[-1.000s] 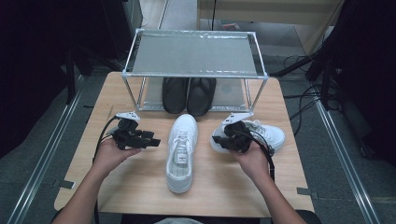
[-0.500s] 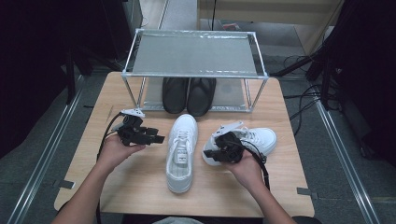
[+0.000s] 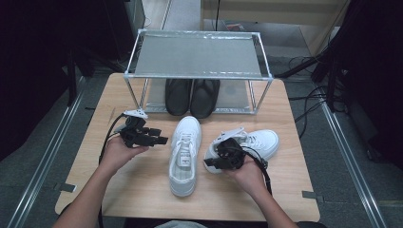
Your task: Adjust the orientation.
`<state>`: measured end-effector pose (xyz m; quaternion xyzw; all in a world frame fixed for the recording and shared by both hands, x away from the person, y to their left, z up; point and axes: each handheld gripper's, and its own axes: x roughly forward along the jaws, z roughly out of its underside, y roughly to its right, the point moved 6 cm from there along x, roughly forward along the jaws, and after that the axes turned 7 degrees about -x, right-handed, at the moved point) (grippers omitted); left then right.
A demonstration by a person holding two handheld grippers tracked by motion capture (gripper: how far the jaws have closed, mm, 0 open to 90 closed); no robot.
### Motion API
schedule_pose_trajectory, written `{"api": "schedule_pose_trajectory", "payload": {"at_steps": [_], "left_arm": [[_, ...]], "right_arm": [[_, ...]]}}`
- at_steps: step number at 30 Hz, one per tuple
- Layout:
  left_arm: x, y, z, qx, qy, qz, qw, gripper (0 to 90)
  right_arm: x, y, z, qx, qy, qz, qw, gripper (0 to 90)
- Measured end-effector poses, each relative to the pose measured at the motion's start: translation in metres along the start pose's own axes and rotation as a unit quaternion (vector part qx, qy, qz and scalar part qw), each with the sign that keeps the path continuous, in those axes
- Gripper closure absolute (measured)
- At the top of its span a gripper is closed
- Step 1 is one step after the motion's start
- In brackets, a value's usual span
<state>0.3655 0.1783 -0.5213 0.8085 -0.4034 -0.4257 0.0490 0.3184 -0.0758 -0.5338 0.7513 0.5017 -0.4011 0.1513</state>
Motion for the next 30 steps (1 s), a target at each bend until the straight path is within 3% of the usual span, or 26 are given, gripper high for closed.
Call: {"api": "schedule_pose_trajectory", "payload": {"at_steps": [10,15,22,26,30], "left_arm": [[0.0,0.001,0.0,0.006,0.002,0.001,1.0,40.6],[0.001,0.002,0.0,0.008,-0.002,0.004,1.0,40.5],[0.001,0.002,0.0,0.008,-0.002,0.002,1.0,40.4],[0.002,0.002,0.001,0.008,-0.004,0.001,1.0,40.4],[0.003,0.002,0.001,0.011,-0.008,0.001,0.9999,40.4]], "right_arm": [[-0.016,0.004,-0.004,0.004,0.023,0.003,0.9997,67.8],[-0.031,0.006,-0.007,0.009,0.048,-0.003,0.9988,67.5],[-0.045,0.006,-0.01,0.003,0.063,-0.002,0.998,67.7],[-0.056,0.011,-0.011,0.013,0.085,-0.004,0.9963,67.6],[-0.066,0.02,-0.009,0.019,0.091,0.012,0.9956,71.3]]}}
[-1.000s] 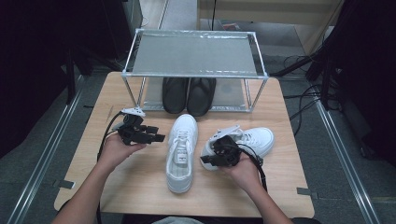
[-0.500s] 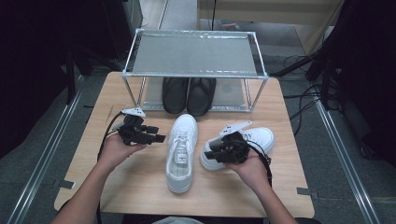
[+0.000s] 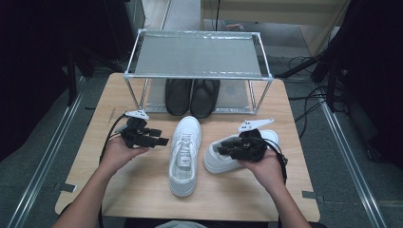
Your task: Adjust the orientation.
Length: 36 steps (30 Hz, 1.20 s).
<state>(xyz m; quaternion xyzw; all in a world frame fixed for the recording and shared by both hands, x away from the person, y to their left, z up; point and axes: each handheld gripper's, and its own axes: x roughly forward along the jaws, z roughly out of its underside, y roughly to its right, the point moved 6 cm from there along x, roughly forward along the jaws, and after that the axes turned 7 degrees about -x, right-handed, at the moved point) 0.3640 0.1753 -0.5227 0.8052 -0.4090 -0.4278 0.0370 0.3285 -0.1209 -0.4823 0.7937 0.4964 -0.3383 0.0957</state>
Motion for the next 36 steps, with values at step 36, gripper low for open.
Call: {"api": "schedule_pose_trajectory", "payload": {"at_steps": [36], "left_arm": [[0.007,0.004,0.003,0.011,-0.016,-0.012,0.9997,40.3]], "right_arm": [[-0.05,0.11,0.062,0.113,-0.008,0.157,0.9811,90.0]]}}
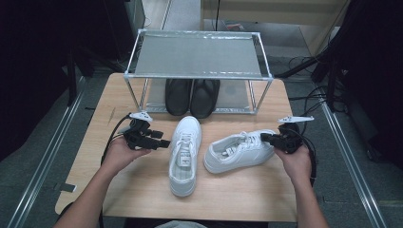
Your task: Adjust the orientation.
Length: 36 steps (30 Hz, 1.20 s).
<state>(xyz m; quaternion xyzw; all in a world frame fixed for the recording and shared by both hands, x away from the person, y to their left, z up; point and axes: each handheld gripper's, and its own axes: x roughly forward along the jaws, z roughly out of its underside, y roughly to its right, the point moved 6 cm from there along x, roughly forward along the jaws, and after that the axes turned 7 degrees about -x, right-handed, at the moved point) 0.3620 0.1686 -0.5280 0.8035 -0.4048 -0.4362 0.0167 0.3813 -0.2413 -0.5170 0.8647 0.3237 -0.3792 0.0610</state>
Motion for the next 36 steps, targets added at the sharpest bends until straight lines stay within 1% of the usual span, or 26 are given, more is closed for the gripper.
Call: {"api": "schedule_pose_trajectory", "payload": {"at_steps": [2,5,9,12,21,27,31,36], "left_arm": [[0.0,0.001,0.0,0.002,0.001,0.0,1.0,40.4],[-0.001,0.001,0.002,0.002,0.003,-0.001,1.0,40.3],[-0.004,0.001,0.004,-0.002,0.004,-0.004,1.0,40.3],[-0.005,0.0,0.006,-0.003,0.005,-0.005,1.0,40.4],[-0.01,-0.001,0.012,-0.008,0.009,-0.011,0.9999,40.3],[-0.015,-0.003,0.017,-0.011,0.009,-0.014,0.9998,40.2],[-0.018,-0.004,0.02,-0.014,0.012,-0.018,0.9997,40.2],[-0.021,-0.005,0.025,-0.017,0.015,-0.024,0.9995,40.1]], "right_arm": [[0.001,0.0,0.0,-0.003,-0.002,0.001,1.0,90.0],[0.003,-0.001,-0.002,-0.012,-0.005,0.009,0.9999,90.0],[0.006,0.001,-0.004,-0.013,-0.006,0.007,0.9999,90.0],[0.007,0.001,-0.005,-0.007,-0.007,0.006,0.9999,90.0],[0.016,0.002,-0.012,-0.01,-0.004,0.006,0.9999,90.0],[0.023,0.003,-0.018,-0.004,0.003,-0.004,1.0,90.0],[0.029,0.002,-0.023,-0.005,0.006,-0.008,0.9999,90.0],[0.035,-0.001,-0.029,-0.011,0.003,-0.011,0.9999,90.0]]}}
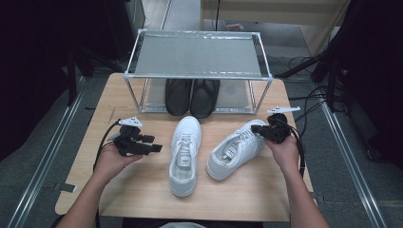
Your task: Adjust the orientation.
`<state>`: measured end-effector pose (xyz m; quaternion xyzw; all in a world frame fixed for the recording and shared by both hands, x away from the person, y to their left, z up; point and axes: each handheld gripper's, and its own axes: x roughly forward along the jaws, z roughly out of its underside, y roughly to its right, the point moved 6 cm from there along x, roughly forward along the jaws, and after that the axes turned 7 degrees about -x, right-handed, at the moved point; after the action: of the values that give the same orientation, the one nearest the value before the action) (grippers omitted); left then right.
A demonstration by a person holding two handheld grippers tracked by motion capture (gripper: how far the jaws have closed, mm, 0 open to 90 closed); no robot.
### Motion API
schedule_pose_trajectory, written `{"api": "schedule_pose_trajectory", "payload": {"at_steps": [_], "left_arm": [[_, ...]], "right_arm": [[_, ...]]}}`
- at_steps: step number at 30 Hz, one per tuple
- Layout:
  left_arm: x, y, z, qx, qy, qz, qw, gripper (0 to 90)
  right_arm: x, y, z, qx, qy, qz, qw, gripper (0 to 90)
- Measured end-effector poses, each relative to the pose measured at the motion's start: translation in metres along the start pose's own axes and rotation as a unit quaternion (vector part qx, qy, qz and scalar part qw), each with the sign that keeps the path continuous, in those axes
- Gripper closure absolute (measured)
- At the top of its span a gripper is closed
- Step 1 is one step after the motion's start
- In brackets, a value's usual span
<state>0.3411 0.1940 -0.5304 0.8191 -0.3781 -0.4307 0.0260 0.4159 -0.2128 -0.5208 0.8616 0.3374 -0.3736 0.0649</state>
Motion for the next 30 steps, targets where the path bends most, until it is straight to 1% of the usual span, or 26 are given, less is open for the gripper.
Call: {"api": "schedule_pose_trajectory", "payload": {"at_steps": [1,4,5,6,9,13,17,18,19,22,23,24,26,30], "left_arm": [[0.0,0.001,0.001,-0.003,0.0,0.002,1.0,40.0],[-0.001,0.001,0.003,-0.002,-0.001,-0.002,1.0,40.0],[-0.001,0.001,0.004,-0.001,0.0,0.0,1.0,40.0],[-0.002,0.001,0.004,0.001,-0.001,-0.003,1.0,39.9],[-0.003,0.001,0.006,-0.002,0.002,-0.002,1.0,39.8],[-0.004,0.001,0.006,-0.002,0.005,-0.003,1.0,39.8],[-0.003,0.002,0.006,0.003,0.005,-0.001,1.0,39.7],[-0.003,0.002,0.006,0.004,0.003,-0.001,1.0,39.7],[-0.002,0.003,0.006,0.002,0.004,0.001,1.0,39.7],[-0.002,0.003,0.005,0.006,0.004,0.001,1.0,39.7],[-0.003,0.003,0.005,0.008,0.006,0.001,1.0,39.7],[-0.003,0.004,0.004,0.008,0.009,0.003,0.9999,39.6],[-0.003,0.004,0.003,0.008,0.011,0.002,0.9999,39.5],[0.0,0.004,-0.001,0.012,0.011,0.004,0.9999,39.5]], "right_arm": [[0.002,-0.001,-0.001,-0.002,0.0,-0.001,1.0,90.0],[0.006,-0.004,-0.005,-0.006,0.002,-0.004,1.0,90.0],[0.008,-0.005,-0.006,-0.006,0.002,-0.005,1.0,90.0],[0.009,-0.006,-0.007,-0.007,0.004,-0.008,0.9999,90.0],[0.015,-0.011,-0.011,-0.009,0.009,-0.018,0.9998,90.0],[0.021,-0.019,-0.016,-0.023,0.004,-0.019,0.9995,90.0],[0.026,-0.025,-0.019,-0.031,0.003,-0.026,0.9992,90.0],[0.027,-0.026,-0.02,-0.033,0.003,-0.025,0.9992,90.0],[0.027,-0.026,-0.02,-0.033,0.002,-0.024,0.9992,90.0],[0.024,-0.024,-0.022,-0.022,0.008,-0.028,0.9993,90.0],[0.021,-0.023,-0.023,-0.022,0.009,-0.015,0.9996,90.0],[0.019,-0.022,-0.024,-0.03,0.014,-0.004,0.9994,90.0],[0.013,-0.022,-0.026,-0.024,0.022,-0.011,0.9994,90.0],[0.004,-0.017,-0.022,-0.025,0.023,-0.001,0.9994,90.0]]}}
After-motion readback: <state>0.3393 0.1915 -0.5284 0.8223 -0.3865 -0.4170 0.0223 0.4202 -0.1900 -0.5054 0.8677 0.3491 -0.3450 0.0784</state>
